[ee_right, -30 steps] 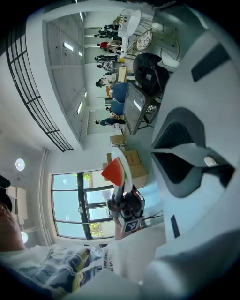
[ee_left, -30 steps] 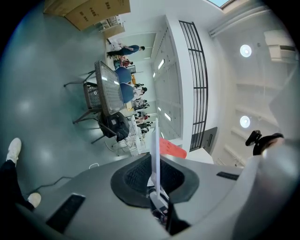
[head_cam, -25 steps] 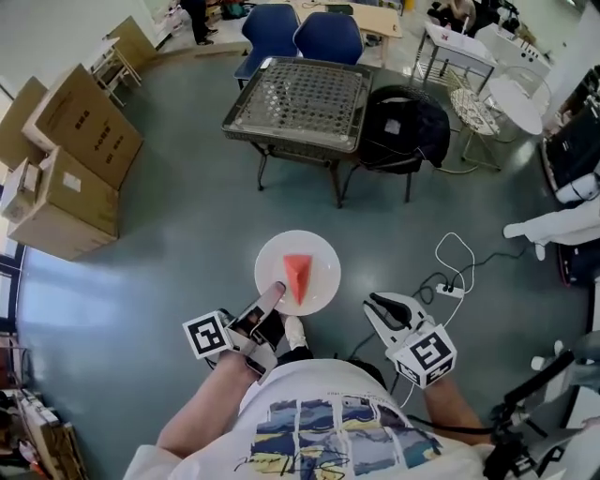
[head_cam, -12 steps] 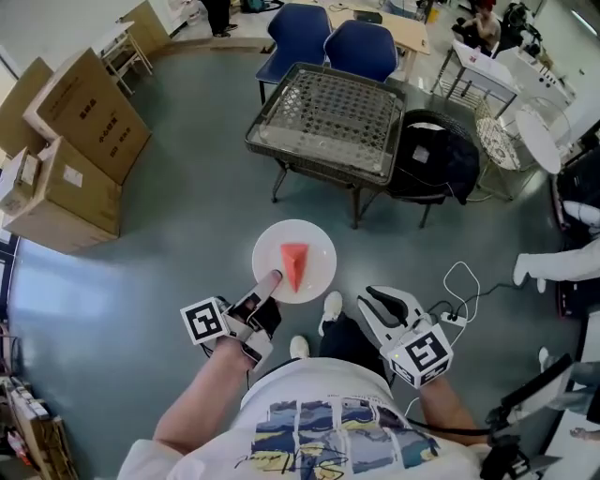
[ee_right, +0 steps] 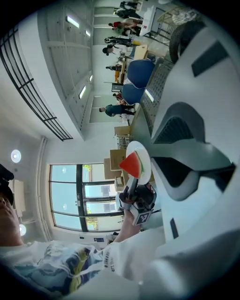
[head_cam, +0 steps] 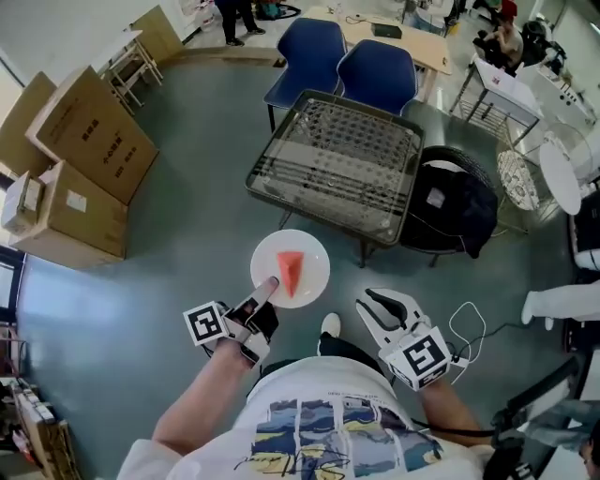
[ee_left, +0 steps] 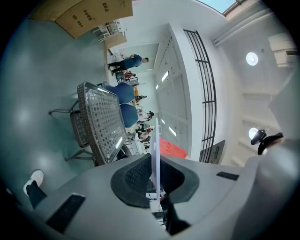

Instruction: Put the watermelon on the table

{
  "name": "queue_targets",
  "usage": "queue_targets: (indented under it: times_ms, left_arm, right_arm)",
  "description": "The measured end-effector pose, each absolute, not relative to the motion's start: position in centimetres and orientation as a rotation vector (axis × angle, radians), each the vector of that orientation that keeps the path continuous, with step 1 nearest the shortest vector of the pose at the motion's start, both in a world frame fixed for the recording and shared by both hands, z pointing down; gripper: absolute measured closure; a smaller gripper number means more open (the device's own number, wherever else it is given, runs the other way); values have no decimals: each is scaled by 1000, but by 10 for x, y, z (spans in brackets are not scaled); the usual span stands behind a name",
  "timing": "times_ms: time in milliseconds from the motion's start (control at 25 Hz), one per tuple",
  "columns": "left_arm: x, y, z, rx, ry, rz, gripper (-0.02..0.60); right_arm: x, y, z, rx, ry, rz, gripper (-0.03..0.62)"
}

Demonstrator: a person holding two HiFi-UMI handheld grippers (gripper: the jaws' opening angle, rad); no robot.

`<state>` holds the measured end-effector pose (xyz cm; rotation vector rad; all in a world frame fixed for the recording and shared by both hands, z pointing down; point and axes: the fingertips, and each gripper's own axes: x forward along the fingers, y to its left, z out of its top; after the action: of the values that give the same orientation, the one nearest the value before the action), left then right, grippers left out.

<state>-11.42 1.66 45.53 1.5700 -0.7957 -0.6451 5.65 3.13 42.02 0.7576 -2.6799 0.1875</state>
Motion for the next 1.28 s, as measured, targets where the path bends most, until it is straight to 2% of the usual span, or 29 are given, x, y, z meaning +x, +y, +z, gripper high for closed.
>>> queue_targets:
  times_ms: [360,880,1280]
  left_arm:
    - [-134,-133,489,1568,-865,-656,557]
    - [-194,-374,612,1518,-821,-506,557]
    - [-204,-519,694,1514,-784,-360,557]
  right_arm:
    - [81,-83,431,791,-2633,228,522]
    - [43,-264,446,1052,-2471,363,523]
    - [26,-337,443,1200,-2304,469,523]
